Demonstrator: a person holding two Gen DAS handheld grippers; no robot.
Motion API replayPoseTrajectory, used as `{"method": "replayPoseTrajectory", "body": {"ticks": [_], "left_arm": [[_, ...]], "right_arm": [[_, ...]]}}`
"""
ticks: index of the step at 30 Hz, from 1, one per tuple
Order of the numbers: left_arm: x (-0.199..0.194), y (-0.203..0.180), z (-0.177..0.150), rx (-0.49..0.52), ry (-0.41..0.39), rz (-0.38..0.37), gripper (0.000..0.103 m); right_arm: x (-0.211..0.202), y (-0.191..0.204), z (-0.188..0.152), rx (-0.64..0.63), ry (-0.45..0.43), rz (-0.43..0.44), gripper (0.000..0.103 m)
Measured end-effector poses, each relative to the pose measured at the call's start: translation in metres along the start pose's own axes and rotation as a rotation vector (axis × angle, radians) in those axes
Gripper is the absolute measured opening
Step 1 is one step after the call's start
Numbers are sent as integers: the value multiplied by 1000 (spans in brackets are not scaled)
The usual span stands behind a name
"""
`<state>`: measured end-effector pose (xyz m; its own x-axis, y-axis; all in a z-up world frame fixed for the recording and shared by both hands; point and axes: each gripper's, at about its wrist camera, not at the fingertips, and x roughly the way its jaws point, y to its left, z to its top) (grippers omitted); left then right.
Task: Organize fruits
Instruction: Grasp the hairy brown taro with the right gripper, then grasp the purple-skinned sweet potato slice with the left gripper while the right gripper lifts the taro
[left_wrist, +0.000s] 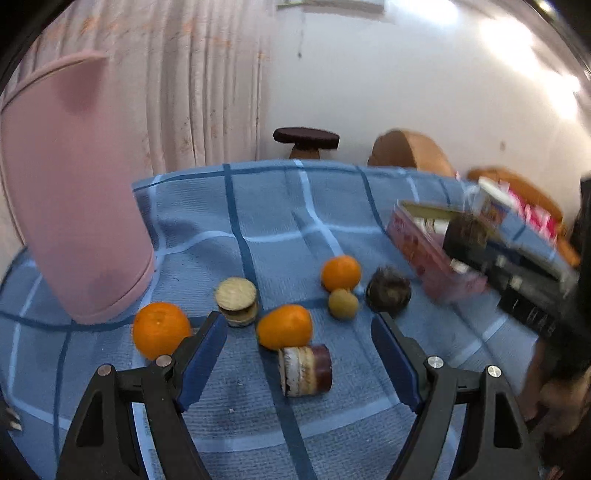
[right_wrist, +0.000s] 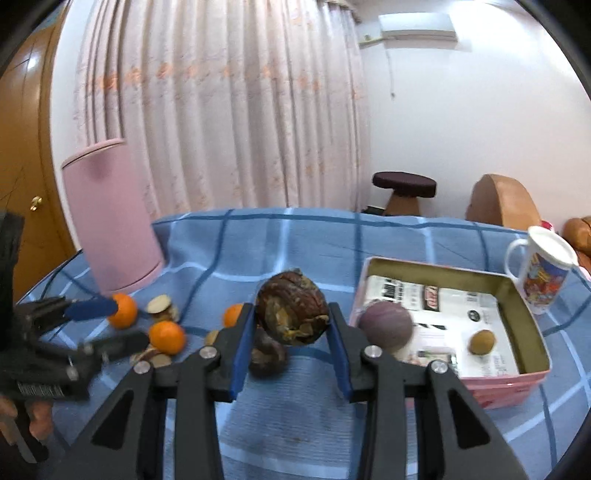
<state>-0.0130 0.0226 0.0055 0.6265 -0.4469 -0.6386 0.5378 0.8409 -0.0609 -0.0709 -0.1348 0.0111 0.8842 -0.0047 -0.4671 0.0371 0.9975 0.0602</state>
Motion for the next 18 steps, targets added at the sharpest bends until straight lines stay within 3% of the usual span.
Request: {"method": "replayPoseTrajectory", "body": {"ticks": [1, 3, 4, 8, 11, 18], "left_arm": [[4, -2, -1, 7, 15, 7, 81], [16, -4, -5, 14, 63, 19, 68], [19, -4, -7, 14, 81, 25, 56], [37, 1, -14, -3, 164, 54, 47], [34, 7, -15, -36, 150, 23, 34], [15, 16, -12, -60, 46, 45, 32]], "right_arm": [[0, -1, 0, 8, 5, 4, 41], [3, -1, 3, 11, 14, 13, 41], [3, 0, 2, 8, 14, 14, 41], [-2, -1, 1, 3, 17, 22, 41], [0, -1, 1, 1, 20, 20, 41], [-3, -9, 4, 24, -5, 13, 41]]}}
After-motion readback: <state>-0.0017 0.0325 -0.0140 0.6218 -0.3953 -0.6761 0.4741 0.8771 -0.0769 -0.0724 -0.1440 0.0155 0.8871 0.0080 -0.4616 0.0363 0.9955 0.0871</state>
